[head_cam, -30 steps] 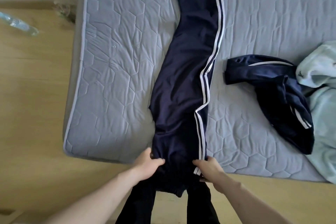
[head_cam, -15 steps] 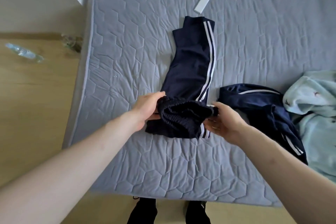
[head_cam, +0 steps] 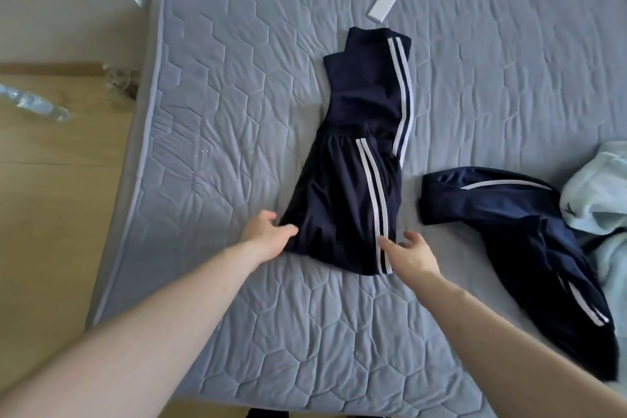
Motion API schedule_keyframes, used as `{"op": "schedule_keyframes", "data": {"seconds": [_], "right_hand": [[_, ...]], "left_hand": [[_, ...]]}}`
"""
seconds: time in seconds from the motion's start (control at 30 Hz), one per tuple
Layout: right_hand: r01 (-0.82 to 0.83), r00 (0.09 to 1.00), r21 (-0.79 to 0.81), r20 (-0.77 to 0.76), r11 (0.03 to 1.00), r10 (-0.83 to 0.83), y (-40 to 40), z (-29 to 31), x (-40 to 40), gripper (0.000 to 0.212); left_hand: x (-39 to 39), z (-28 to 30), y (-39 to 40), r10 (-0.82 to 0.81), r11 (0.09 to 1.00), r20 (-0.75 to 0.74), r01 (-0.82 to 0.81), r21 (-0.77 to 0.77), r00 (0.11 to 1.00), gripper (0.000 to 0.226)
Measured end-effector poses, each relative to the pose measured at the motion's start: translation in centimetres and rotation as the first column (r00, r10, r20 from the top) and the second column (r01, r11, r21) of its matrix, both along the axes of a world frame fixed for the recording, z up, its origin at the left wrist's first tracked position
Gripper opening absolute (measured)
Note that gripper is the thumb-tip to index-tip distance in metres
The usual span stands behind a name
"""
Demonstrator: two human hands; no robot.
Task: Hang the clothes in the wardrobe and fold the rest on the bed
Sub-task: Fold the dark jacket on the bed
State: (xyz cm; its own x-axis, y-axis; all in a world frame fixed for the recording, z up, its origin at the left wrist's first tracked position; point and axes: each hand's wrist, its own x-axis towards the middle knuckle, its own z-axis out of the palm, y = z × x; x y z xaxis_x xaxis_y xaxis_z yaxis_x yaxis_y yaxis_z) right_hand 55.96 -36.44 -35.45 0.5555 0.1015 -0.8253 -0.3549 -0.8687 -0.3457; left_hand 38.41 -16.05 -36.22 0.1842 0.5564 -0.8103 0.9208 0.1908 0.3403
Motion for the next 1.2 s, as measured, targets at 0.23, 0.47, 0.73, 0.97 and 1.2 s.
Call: {"op": "schedule_keyframes", "data": {"seconds": [0.23, 0.47, 0.73, 0.97, 1.2], "right_hand": [[0.019, 1.000, 0.076, -0.025, 0.997, -0.017, 0.7, -3.8, -0.4, 0.113], [0.115, 0.993, 0.042, -0.024, 0.992, -0.114, 2.2, -6.1, -0.4, 0.063], [0.134, 0.972, 0.007, -0.194, 0.991, -0.130, -4.2, -3.8, -4.1, 0.030], [0.041, 0.937, -0.139, -0.338, 0.990, -0.086, -12.1, 1.1, -10.1, 0.030], [0.018, 0.896, -0.162, -0.436, 0.987, -0.088, -14.9, 7.1, -11.3, 0.040]], "left_hand": [[-0.2, -3.6, -0.8, 0.100, 0.988, -0.015, -0.101, -0.115, 0.995, 0.131], [1.2, -5.1, -1.4, 0.215, 0.972, 0.088, -0.204, -0.117, 0.973, 0.041], [-3.8, -2.0, -6.4, 0.128, 0.972, -0.030, -0.132, -0.193, 0.991, 0.018], [-10.7, 3.4, -13.5, 0.008, 0.944, -0.153, -0.058, -0.326, 0.988, 0.018], [-13.2, 9.1, -14.5, -0.110, 0.931, -0.145, 0.051, -0.363, 0.983, 0.069]]}}
